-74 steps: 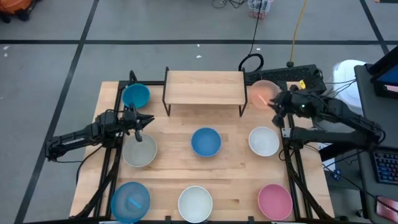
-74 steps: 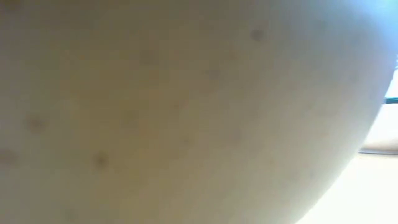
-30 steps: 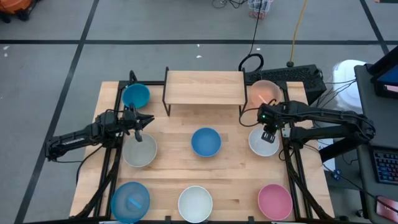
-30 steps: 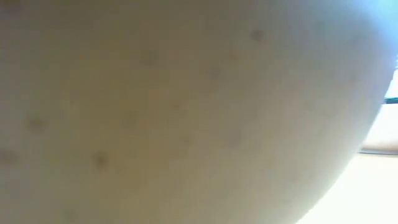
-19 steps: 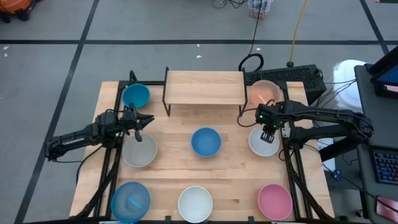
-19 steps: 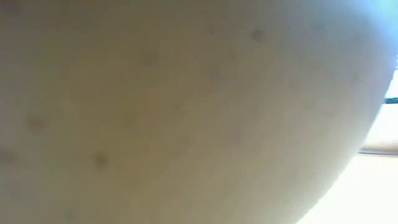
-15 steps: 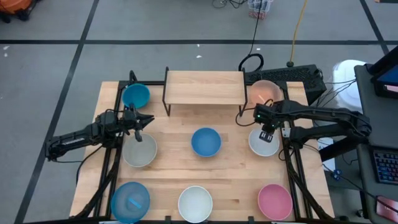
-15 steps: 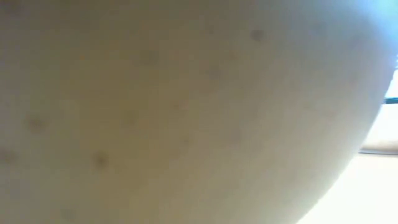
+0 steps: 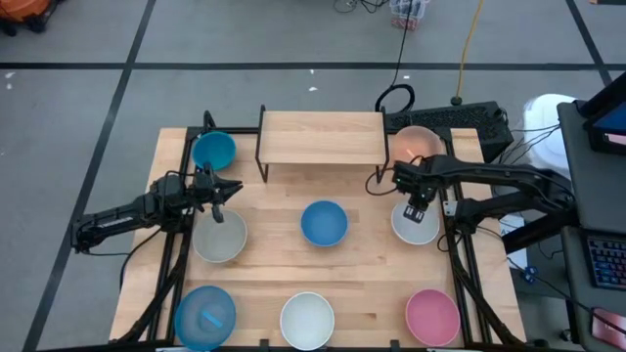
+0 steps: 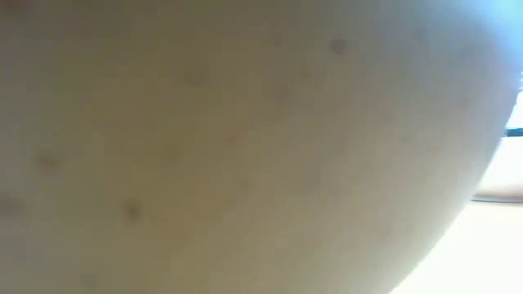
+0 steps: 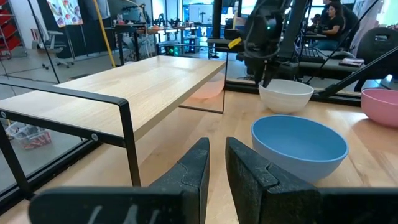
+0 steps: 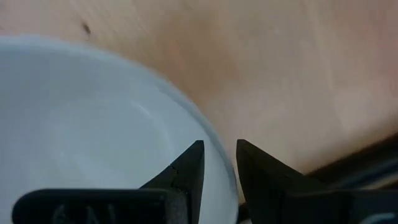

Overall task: Place and stack bowls onto a shelf
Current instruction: Put the top white bowl on the shelf

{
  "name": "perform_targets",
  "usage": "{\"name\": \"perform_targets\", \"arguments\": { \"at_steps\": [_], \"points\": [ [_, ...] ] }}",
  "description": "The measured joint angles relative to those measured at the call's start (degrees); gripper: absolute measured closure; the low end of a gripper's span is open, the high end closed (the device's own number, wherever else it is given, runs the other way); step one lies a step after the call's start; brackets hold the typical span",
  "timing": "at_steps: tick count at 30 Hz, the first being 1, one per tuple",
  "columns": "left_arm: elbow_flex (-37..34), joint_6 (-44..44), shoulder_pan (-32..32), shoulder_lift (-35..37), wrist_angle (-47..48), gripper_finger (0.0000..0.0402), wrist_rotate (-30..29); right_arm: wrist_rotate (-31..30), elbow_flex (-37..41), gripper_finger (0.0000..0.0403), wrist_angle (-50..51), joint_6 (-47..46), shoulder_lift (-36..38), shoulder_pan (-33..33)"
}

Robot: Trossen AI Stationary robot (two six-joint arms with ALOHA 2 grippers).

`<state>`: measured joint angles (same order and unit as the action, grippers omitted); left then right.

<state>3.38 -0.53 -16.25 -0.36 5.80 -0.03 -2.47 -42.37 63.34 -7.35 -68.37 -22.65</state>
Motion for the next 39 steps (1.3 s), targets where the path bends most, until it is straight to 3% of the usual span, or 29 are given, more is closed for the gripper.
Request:
{"name": "perform_targets", "arguments": {
  "at_steps": [5,11,20,30,39],
  "points": [
    [0.0,0.0,0.0,0.0,0.0,0.0344,0.0,-0.2,0.0,0.0324,0.3,0.0,-2.4,-0.6],
    [0.0,0.0,0.0,0.0,0.0,0.0344,0.0,0.7,0.0,0.0392,0.3,0.1,-2.9,-0.6],
    [0.0,0.0,0.0,0.0,0.0,0.0344,0.0,1.1,-2.1,0.0401,0.2,2.3,-2.5,-0.5],
    [0.0,0.3,0.0,0.0,0.1,0.0344,0.0,-3.7,-19.1,0.0402,0.6,4.3,-1.5,0.3],
    [0.0,0.1,0.0,0.0,0.2,0.0344,0.0,-3.8,-35.1,0.0402,1.1,10.2,-1.5,1.0]
  ]
}}
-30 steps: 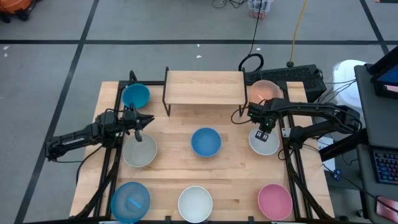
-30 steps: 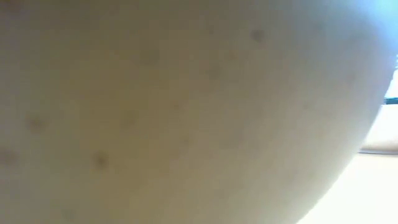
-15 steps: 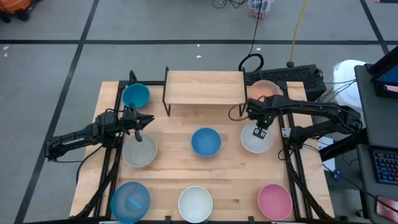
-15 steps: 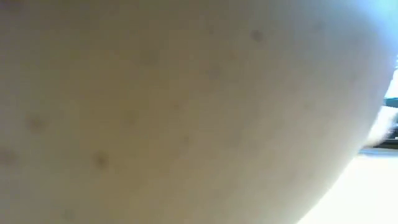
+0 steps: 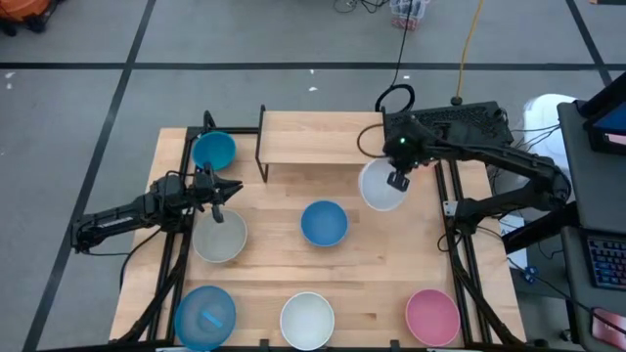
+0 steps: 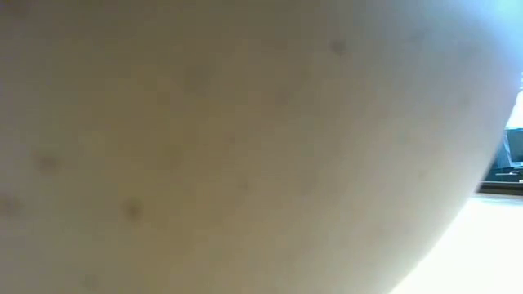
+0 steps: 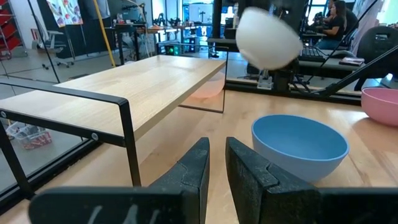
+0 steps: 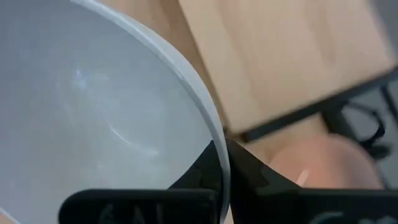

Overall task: Place and stack bowls onto a shelf
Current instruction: Put the top white bowl on the shelf

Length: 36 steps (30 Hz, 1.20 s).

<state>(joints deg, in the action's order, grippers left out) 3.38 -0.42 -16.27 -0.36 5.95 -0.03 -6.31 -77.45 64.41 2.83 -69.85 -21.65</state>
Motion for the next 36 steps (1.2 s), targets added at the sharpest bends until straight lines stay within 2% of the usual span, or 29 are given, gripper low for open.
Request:
{"name": "perform_targets", "arguments": {
  "at_steps": [10,19,36],
  "points": [
    [0.0,-0.2,0.0,0.0,0.0,0.0344,0.0,0.1,-13.4,0.0402,-9.7,9.4,-5.6,0.9],
    [0.0,-3.4,0.0,0.0,0.0,0.0344,0.0,0.1,-24.7,0.0402,-10.6,14.4,-15.8,-3.3],
    [0.0,-4.6,0.0,0.0,0.0,0.0344,0.0,0.5,-26.4,0.0402,-7.3,14.3,-25.9,-15.9]
  ]
}}
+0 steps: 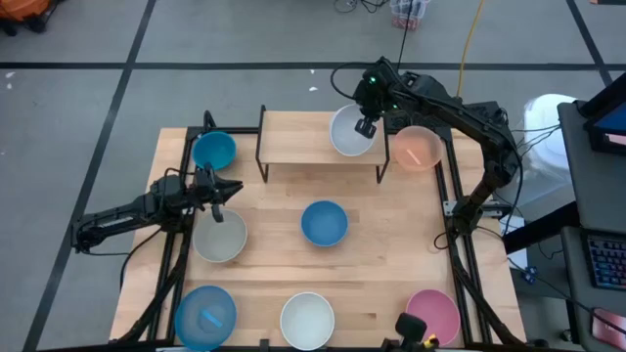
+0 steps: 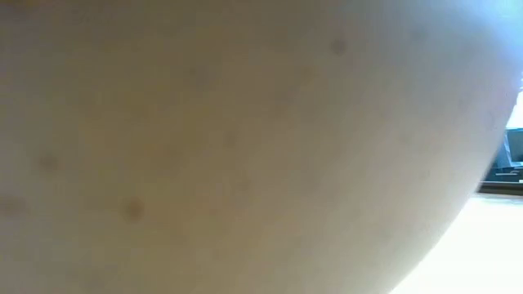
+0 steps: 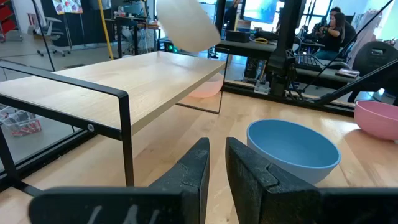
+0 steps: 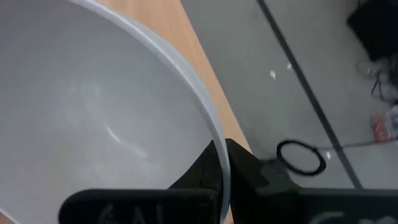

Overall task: Place and stack bowls onto a shelf
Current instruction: Put the top white bowl on the shelf

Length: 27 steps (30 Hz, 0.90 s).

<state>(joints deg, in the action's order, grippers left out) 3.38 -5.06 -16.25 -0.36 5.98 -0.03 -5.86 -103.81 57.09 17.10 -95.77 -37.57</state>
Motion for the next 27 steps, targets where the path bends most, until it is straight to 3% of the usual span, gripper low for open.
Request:
{"name": "perform_targets", "arguments": {
  "at_steps": [10,21,27],
  "points": [
    [0.0,0.0,0.0,0.0,0.0,0.0344,0.0,0.2,0.0,0.0403,6.7,5.2,-1.3,-1.5],
    [0.0,-0.1,0.0,0.0,0.0,0.0344,0.0,0.1,1.9,0.0402,4.4,7.4,-1.2,-1.9],
    [0.0,-0.2,0.0,0.0,0.0,0.0344,0.0,-0.1,2.0,0.0379,4.4,7.4,-1.3,-1.9]
  ]
}}
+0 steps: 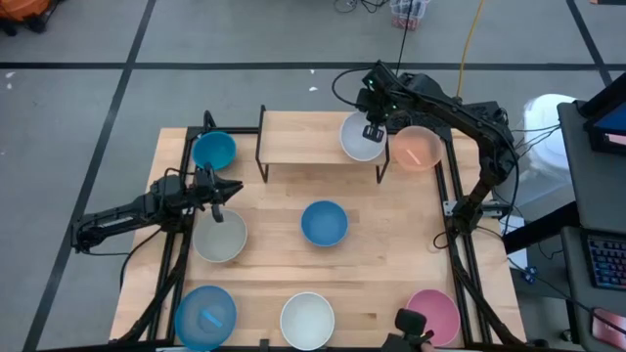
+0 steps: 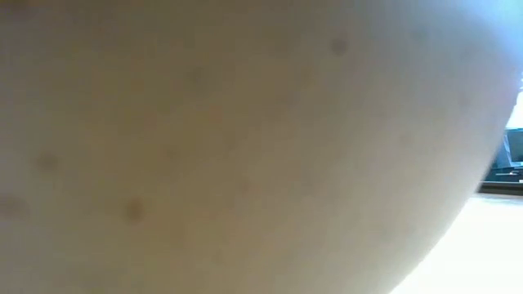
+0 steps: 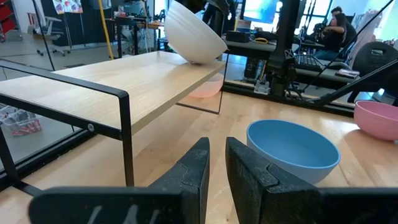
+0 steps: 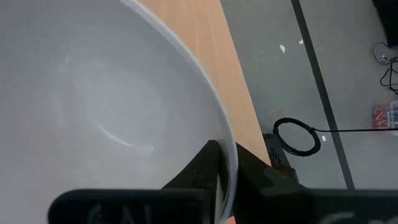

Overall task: Place and stack bowls onto a shelf
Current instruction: Put the top white bowl on the shelf, then stack the bottom blue bowl on top of the white bowl on the shelf

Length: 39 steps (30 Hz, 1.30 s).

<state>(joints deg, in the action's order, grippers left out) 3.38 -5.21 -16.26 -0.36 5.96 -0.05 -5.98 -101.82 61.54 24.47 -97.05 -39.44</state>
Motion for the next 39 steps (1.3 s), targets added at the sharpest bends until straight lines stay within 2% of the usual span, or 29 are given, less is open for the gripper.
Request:
{"name": "perform_targets", "arguments": {
  "at_steps": [13,19,24,31,39],
  "points": [
    [0.0,0.0,0.0,0.0,0.0,0.0344,0.0,-0.2,0.0,0.0313,-2.3,1.0,0.0,0.0],
    [0.0,0.0,0.0,0.0,0.0,0.0344,0.0,-0.7,0.0,0.0301,-3.5,2.0,0.0,0.0],
    [0.0,0.0,0.0,0.0,0.0,0.0344,0.0,-6.0,0.0,0.0296,-3.5,4.7,0.0,0.1],
    [0.0,-1.7,0.0,0.0,-0.2,0.0344,0.0,-6.1,0.0,0.0296,-3.5,5.4,0.9,0.3],
    [0.0,-17.7,0.0,0.0,-2.4,0.0344,0.0,-6.0,0.0,0.0296,-4.5,6.4,6.6,1.5]
  ]
}}
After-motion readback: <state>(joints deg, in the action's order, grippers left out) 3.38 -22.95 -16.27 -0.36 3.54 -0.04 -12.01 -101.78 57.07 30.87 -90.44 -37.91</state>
